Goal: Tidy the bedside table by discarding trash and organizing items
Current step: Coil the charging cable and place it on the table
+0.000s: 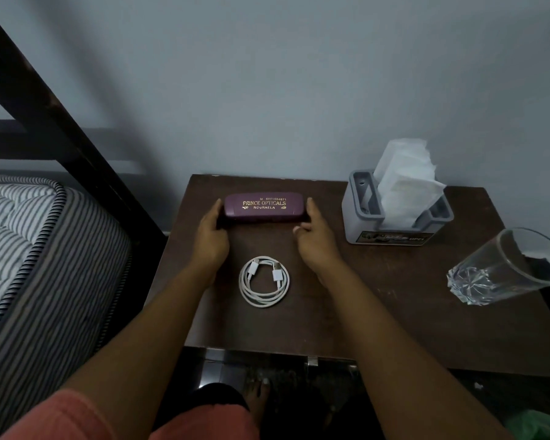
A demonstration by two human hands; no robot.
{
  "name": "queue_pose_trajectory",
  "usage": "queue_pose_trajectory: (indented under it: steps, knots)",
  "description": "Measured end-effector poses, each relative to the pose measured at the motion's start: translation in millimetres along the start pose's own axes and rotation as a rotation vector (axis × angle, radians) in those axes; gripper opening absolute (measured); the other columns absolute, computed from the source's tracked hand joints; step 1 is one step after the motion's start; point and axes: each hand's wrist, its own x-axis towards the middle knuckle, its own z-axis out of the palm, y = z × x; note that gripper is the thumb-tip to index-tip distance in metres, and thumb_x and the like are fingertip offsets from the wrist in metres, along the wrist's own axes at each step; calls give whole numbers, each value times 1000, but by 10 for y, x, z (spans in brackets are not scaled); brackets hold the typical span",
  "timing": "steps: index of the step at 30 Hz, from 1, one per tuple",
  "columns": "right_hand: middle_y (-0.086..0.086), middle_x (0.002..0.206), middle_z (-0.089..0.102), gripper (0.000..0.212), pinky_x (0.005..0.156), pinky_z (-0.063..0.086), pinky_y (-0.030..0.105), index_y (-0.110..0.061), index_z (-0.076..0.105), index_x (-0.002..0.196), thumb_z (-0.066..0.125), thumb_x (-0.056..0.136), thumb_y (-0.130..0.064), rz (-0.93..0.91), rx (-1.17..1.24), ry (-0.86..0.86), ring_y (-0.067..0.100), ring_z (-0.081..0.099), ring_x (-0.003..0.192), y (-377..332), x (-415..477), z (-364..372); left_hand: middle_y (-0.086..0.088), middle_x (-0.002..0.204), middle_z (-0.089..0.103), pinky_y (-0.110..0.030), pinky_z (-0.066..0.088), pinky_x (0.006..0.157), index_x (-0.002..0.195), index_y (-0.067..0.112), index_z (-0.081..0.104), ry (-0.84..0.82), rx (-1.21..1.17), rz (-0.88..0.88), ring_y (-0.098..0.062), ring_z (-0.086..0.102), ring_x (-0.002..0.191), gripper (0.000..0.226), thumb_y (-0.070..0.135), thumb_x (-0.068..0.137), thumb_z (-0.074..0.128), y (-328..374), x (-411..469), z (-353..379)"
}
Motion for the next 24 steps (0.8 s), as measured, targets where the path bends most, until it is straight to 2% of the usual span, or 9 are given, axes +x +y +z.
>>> queue_pose_trajectory:
  steps: [2, 5, 9, 11, 14, 16, 19, 22, 24]
  knots:
    - [11, 137, 48, 60, 106, 38, 34, -19, 27, 146, 48, 92, -4, 13, -14, 28, 20, 52, 114, -3, 39, 31, -6, 148, 39, -44, 34, 112, 144, 22, 35, -12, 52, 7, -23, 38, 134, 75, -16, 78, 30, 10, 50, 26]
    - [11, 135, 50, 56, 103, 36, 26, -15, 32, 144, 48, 91, -2, 11, -3, 85, 18, 52, 115, 48, -13, 82, -6, 151, 34, -43, 31, 113, 145, 21, 30, -18, 72, 12, -23, 33, 137, 78, -17, 78, 29, 37, 38, 75]
    - [8, 139, 47, 58, 99, 35, 23, -18, 27, 146, 48, 93, -4, 10, 74, 76, 15, 49, 121, 59, -77, 69, -5, 155, 23, -39, 27, 116, 148, 19, 22, -2, 92, 29, -23, 26, 141, 77, -18, 81, 30, 88, -28, 97]
    - [4, 143, 42, 59, 100, 37, 25, -19, 25, 146, 48, 94, -6, 19, 157, 44, 12, 47, 123, 88, -202, -7, -6, 156, 20, -43, 28, 115, 149, 20, 19, 36, 76, 26, -26, 26, 141, 77, -17, 82, 31, 131, -114, 72]
    - [3, 139, 46, 50, 94, 39, 24, -14, 34, 140, 50, 93, -5, 24, 235, 66, 7, 49, 113, 249, -547, -216, -10, 153, 25, -42, 27, 115, 147, 15, 25, 162, 67, 100, -25, 29, 140, 71, -17, 83, 31, 278, -376, 94]
    - [7, 130, 54, 39, 89, 41, 22, -12, 45, 127, 54, 90, -5, 30, 246, 167, 9, 55, 104, 400, -777, -385, -11, 150, 31, -37, 26, 115, 145, 12, 29, 184, -6, 172, -21, 31, 138, 70, -19, 82, 32, 377, -607, 212]
    - [14, 126, 50, 34, 86, 42, 24, -14, 45, 115, 62, 86, -8, 71, 204, 378, 14, 56, 100, 534, -917, -645, -1, 151, 33, -27, 35, 109, 144, 18, 31, 26, -176, 124, -5, 36, 131, 69, -19, 85, 32, 453, -962, 549]
    - [14, 139, 30, 59, 89, 42, 29, -6, 34, 133, 65, 83, -8, 73, 76, 445, 16, 56, 101, 537, -879, -848, -1, 152, 28, -32, 25, 116, 146, 16, 25, -150, -197, 85, -12, 28, 140, 70, -19, 85, 31, 460, -1176, 947]
    - [14, 146, 21, 74, 90, 43, 31, -7, 22, 142, 66, 82, -7, 80, 10, 425, 15, 58, 92, 541, -785, -935, -2, 154, 22, -25, 19, 116, 147, 17, 20, -234, -152, 68, -15, 22, 143, 73, -18, 84, 32, 465, -1205, 1149]
